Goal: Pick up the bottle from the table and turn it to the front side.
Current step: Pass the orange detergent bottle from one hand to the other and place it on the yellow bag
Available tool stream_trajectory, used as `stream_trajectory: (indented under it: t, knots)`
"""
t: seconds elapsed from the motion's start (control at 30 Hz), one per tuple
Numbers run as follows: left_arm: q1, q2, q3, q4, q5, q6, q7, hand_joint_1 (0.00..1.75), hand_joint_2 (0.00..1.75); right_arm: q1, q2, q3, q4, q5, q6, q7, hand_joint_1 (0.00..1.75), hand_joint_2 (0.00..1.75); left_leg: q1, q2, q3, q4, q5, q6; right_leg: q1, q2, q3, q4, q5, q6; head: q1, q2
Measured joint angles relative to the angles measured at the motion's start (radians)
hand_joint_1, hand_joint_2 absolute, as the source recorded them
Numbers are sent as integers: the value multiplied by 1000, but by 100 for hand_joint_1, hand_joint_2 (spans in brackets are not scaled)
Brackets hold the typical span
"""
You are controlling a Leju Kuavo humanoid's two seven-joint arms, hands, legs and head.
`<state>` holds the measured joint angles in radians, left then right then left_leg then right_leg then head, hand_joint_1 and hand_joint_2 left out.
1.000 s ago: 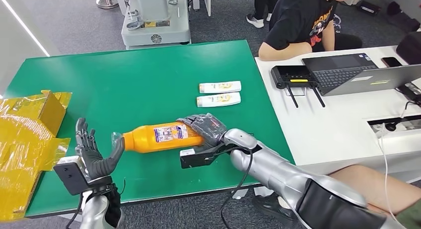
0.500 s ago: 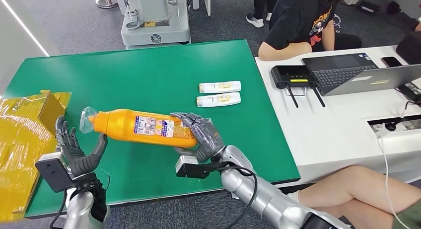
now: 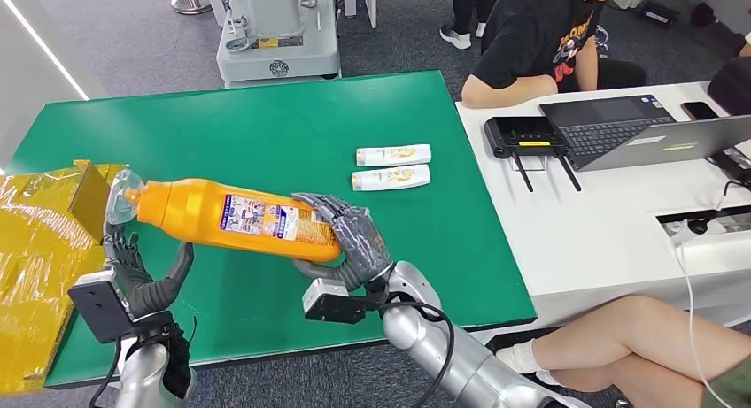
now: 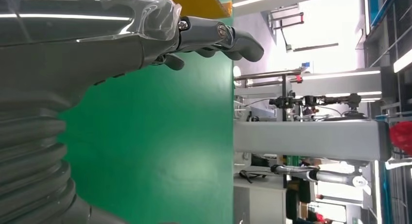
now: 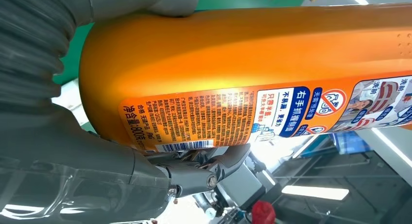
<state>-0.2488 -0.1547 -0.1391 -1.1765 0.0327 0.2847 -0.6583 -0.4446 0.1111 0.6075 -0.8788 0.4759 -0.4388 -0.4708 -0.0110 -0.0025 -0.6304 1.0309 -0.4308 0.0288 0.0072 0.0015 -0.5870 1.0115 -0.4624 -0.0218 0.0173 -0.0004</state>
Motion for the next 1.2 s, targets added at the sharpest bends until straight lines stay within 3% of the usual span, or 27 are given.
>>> stream_trajectory:
  t: [0.37,0.77,1.2]
  knots:
    - [-20,7,-29,25,1,-265,90,0,175,-10,27,-114,-9,-95,-40,-137,175,175,0,0,0,0,0,0,0,0,0,0,0,0,0,0]
    - [-35,16,-47,67,-22,-297,94,0,175,-61,21,-235,133,-106,-28,-165,175,175,0,0,0,0,0,0,0,0,0,0,0,0,0,0]
    - [-89,0,-85,97,54,-402,123,0,175,-54,38,-246,275,-87,-6,-197,175,175,0,0,0,0,0,0,0,0,-1,0,0,0,0,0]
